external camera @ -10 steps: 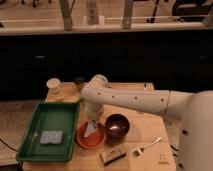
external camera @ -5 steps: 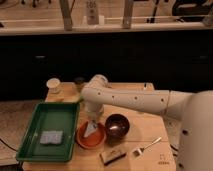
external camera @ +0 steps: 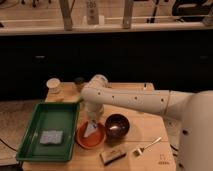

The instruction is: Wipe red bowl with towel

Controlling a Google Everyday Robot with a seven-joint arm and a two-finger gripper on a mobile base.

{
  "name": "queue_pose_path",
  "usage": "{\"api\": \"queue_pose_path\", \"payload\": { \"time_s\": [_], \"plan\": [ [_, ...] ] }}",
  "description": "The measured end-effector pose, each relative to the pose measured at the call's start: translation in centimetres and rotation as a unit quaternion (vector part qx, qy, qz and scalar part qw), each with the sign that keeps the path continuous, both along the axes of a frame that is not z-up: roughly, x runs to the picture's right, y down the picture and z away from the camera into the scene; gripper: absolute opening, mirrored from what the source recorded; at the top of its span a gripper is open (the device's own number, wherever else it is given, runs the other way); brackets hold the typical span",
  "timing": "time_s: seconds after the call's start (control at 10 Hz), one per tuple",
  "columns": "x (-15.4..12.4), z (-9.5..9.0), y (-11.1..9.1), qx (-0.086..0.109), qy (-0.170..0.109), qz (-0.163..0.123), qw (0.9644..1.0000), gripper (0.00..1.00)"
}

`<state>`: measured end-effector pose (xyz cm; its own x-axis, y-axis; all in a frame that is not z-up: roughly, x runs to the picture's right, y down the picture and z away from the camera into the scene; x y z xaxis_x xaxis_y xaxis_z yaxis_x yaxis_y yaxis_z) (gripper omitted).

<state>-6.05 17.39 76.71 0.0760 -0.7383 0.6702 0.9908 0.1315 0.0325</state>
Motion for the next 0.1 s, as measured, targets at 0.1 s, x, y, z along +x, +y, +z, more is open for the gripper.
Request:
{"api": "queue_pose_path", "payload": {
  "time_s": [0.1],
  "plan": [
    [0.0,0.0,0.0,0.0,0.0,0.0,1.0,0.0]
  ]
}}
